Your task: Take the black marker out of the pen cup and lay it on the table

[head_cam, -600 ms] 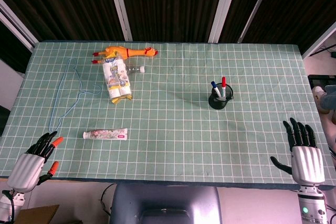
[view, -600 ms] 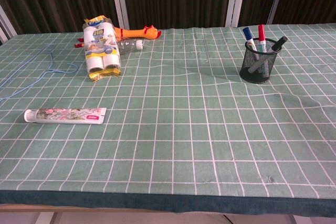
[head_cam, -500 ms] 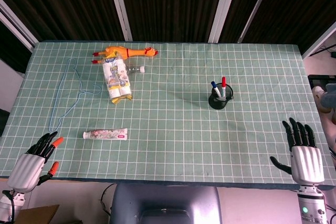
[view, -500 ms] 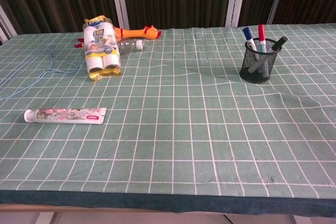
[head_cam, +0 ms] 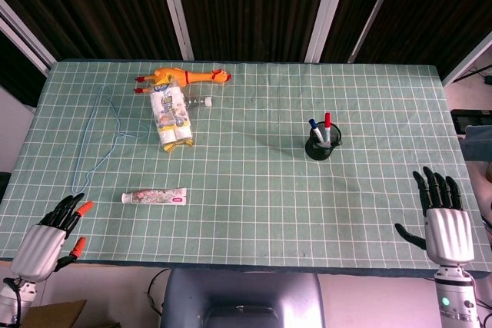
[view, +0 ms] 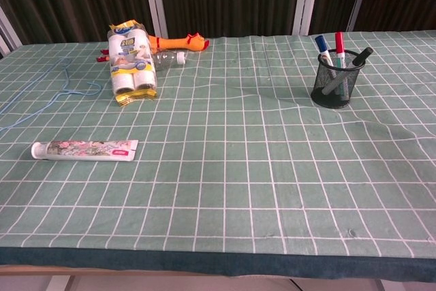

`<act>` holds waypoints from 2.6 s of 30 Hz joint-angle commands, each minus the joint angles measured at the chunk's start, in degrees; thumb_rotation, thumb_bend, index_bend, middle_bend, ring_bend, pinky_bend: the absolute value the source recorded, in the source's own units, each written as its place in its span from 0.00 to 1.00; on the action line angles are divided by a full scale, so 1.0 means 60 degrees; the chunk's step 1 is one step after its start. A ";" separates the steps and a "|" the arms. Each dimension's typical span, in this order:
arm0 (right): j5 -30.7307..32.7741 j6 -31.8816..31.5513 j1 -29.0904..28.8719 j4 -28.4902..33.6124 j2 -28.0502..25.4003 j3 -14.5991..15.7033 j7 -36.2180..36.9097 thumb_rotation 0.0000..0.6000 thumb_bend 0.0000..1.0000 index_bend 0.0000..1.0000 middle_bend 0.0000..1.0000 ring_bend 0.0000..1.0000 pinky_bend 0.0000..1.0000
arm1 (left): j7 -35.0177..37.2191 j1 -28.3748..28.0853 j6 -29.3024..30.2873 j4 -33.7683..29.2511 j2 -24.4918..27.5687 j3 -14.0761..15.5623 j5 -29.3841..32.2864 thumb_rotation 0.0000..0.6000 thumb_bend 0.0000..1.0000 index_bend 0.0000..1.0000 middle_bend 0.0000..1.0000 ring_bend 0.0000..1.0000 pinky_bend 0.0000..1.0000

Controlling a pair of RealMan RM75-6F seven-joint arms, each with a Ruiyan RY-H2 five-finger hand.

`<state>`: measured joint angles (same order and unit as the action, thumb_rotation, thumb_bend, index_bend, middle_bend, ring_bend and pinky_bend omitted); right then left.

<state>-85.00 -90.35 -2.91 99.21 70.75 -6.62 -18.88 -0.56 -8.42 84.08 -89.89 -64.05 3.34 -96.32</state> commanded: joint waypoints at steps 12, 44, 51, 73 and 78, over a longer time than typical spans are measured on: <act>0.1295 0.2059 -0.1724 0.0312 -0.0124 -0.1073 -0.1848 1.00 0.25 0.32 0.73 0.91 0.86 | -0.0085 0.0110 0.0083 -0.0088 0.0071 0.0022 0.0053 1.00 0.45 0.14 0.01 0.01 0.30; 0.5080 0.4561 -0.4912 -0.1950 0.1508 -0.2344 -0.1956 1.00 0.50 0.51 0.99 1.00 1.00 | 0.0002 0.0039 -0.0125 -0.0113 0.0132 0.0008 0.0129 1.00 0.45 0.14 0.01 0.01 0.30; 0.5737 0.4657 -0.5489 -0.3021 0.2251 -0.2516 -0.1912 1.00 0.46 0.57 1.00 1.00 1.00 | 0.0130 0.0035 -0.0115 -0.0089 0.0161 0.0008 0.0123 1.00 0.45 0.14 0.01 0.01 0.30; 0.6052 0.4915 -0.5930 -0.4112 0.2747 -0.2212 -0.1358 1.00 0.46 0.59 1.00 1.00 1.00 | 0.0111 0.0022 -0.0150 -0.0096 0.0165 0.0014 0.0121 1.00 0.45 0.14 0.01 0.01 0.30; 0.6028 0.4930 -0.6008 -0.4292 0.2856 -0.2160 -0.1279 1.00 0.46 0.60 1.00 1.00 1.00 | 0.0121 0.0013 -0.0166 -0.0091 0.0163 0.0013 0.0125 1.00 0.45 0.14 0.01 0.01 0.30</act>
<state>-48.78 -60.77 -38.89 73.56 87.80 -19.64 -26.64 0.17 -8.34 83.09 -90.43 -63.07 3.41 -95.57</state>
